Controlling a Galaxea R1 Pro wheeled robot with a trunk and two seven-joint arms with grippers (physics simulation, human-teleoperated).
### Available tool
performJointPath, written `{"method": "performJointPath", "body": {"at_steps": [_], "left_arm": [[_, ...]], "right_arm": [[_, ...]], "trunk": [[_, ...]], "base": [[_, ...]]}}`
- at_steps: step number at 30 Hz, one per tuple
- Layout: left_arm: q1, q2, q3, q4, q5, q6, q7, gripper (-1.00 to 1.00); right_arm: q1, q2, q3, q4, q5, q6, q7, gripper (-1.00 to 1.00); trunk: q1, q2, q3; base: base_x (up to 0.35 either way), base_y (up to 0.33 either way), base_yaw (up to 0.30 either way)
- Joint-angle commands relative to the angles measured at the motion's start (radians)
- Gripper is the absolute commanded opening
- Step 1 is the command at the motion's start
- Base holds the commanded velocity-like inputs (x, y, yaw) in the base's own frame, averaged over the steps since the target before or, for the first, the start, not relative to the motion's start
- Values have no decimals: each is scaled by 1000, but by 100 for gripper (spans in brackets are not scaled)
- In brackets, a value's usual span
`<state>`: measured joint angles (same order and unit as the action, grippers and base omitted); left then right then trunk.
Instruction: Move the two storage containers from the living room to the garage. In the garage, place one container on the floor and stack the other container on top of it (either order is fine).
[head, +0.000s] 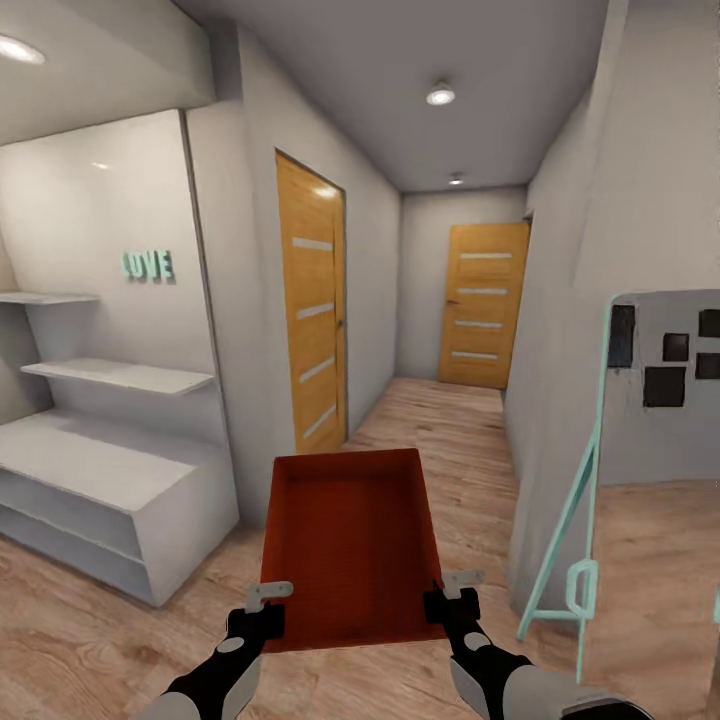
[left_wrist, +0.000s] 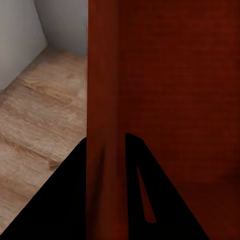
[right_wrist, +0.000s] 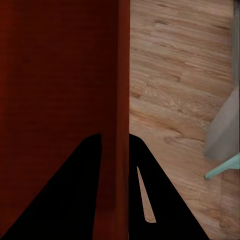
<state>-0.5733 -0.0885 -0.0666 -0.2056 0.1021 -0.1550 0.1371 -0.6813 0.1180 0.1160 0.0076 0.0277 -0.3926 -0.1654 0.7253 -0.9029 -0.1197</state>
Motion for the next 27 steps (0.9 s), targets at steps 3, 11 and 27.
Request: {"method": "performJointPath", "body": {"at_steps": [3,11,27], "left_arm": [[0,19,-33,-3,2,-54,7,-100],[0,19,-33,-3,2,-54,7,-100],[0,19,-33,-3,1,-54,7,-100]], "right_arm": [[-1,-5,-50,3,11,1,-5,-100],[-1,-5,-50,3,11,1,-5,-100],[-1,-5,-50,3,11,1,-4,-100]], "trunk": [[1,-1,-2],[1,-1,-2],[1,-1,-2]], "base": [[309,193,-232],[309,193,-232],[309,193,-232]]}}
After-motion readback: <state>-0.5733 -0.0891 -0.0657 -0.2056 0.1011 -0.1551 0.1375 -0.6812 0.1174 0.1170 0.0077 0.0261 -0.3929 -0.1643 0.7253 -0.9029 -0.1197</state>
